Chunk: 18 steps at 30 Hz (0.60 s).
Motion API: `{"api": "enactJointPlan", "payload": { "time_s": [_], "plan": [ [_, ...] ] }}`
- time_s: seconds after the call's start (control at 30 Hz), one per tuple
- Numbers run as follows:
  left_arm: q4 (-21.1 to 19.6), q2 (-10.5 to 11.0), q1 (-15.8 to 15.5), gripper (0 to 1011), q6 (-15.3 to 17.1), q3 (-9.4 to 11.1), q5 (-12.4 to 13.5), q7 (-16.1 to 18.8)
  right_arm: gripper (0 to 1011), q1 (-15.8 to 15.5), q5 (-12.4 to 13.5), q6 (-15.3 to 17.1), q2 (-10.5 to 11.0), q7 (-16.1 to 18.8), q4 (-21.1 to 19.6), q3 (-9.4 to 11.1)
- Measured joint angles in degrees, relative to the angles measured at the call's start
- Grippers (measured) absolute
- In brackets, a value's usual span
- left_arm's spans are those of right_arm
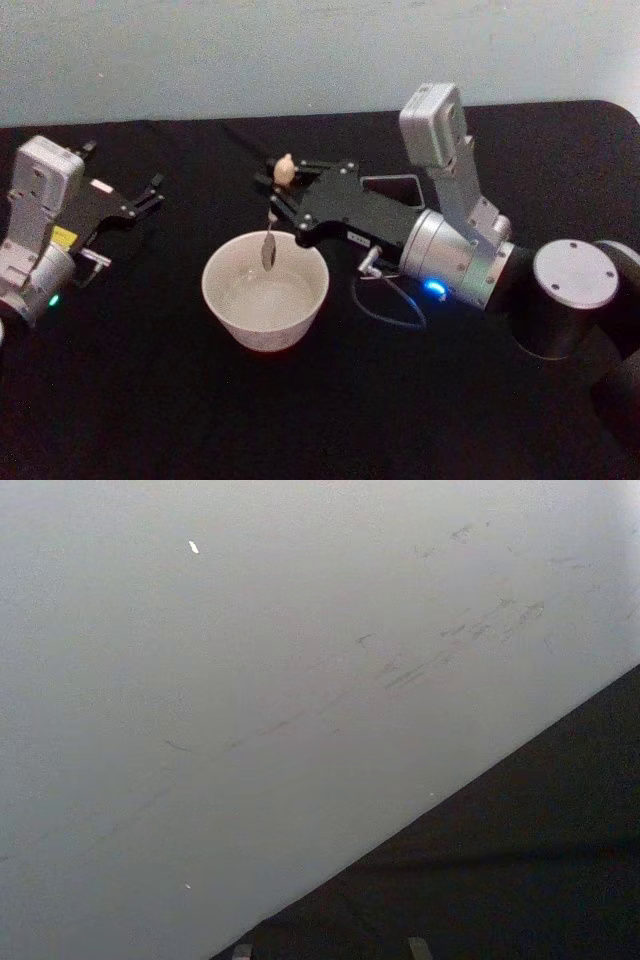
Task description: Pick up the stirring spoon with one hand, stir inside the cup, then place it back in its original position.
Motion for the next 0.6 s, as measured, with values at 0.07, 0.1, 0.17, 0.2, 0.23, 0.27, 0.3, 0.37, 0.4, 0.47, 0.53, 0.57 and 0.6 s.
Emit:
{"api": "enactJointPlan", "payload": {
  "time_s": [0.07, 0.1, 0.17, 0.2, 0.23, 0.27, 0.3, 0.37, 0.4, 0.47, 0.53, 0.57, 0.6],
  "plan": [
    [0.00, 0.00, 0.00, 1001, 0.00, 0.00, 0.00, 0.00, 173, 0.13, 0.33, 0.16, 0.09, -0.18, -0.62, 0.23],
    [0.00, 0.00, 0.00, 1001, 0.00, 0.00, 0.00, 0.00, 173, 0.16, 0.40, 0.22, 0.10, -0.26, -0.76, 0.27],
    [0.00, 0.00, 0.00, 1001, 0.00, 0.00, 0.00, 0.00, 173, 0.27, 0.51, 0.33, 0.14, -0.44, -1.06, 0.35],
    [0.00, 0.00, 0.00, 1001, 0.00, 0.00, 0.00, 0.00, 173, 0.37, 0.63, 0.43, 0.15, -0.56, -1.33, 0.39],
    [0.00, 0.00, 0.00, 1001, 0.00, 0.00, 0.00, 0.00, 173, 0.41, 0.67, 0.47, 0.17, -0.63, -1.45, 0.40],
    [0.00, 0.00, 0.00, 1001, 0.00, 0.00, 0.00, 0.00, 173, 0.47, 0.71, 0.48, 0.17, -0.70, -1.55, 0.41],
    [0.00, 0.00, 0.00, 1001, 0.00, 0.00, 0.00, 0.00, 173, 0.58, 0.75, 0.49, 0.17, -0.88, -1.72, 0.44],
    [0.00, 0.00, 0.00, 1001, 0.00, 0.00, 0.00, 0.00, 173, 0.73, 0.77, 0.50, 0.14, -1.07, -1.85, 0.52],
    [0.00, 0.00, 0.00, 1001, 0.00, 0.00, 0.00, 0.00, 173, 0.85, 0.80, 0.51, 0.12, -1.33, -1.93, 0.65],
    [0.00, 0.00, 0.00, 1001, 0.00, 0.00, 0.00, 0.00, 173, 0.97, 0.83, 0.51, 0.11, -1.55, -2.05, 0.88],
    [0.00, 0.00, 0.00, 1001, 0.00, 0.00, 0.00, 0.00, 173, 1.13, 0.92, 0.51, 0.16, -1.93, -2.26, 1.34],
    [0.00, 0.00, 0.00, 1001, 0.00, 0.00, 0.00, 0.00, 173, 1.19, 1.09, 0.51, 0.25, -2.19, -2.45, 1.73],
    [0.00, 0.00, 0.00, 1001, 0.00, 0.00, 0.00, 0.00, 173, 1.19, 1.09, 0.51, 0.25, -2.19, -2.45, 1.73]
  ]
}}
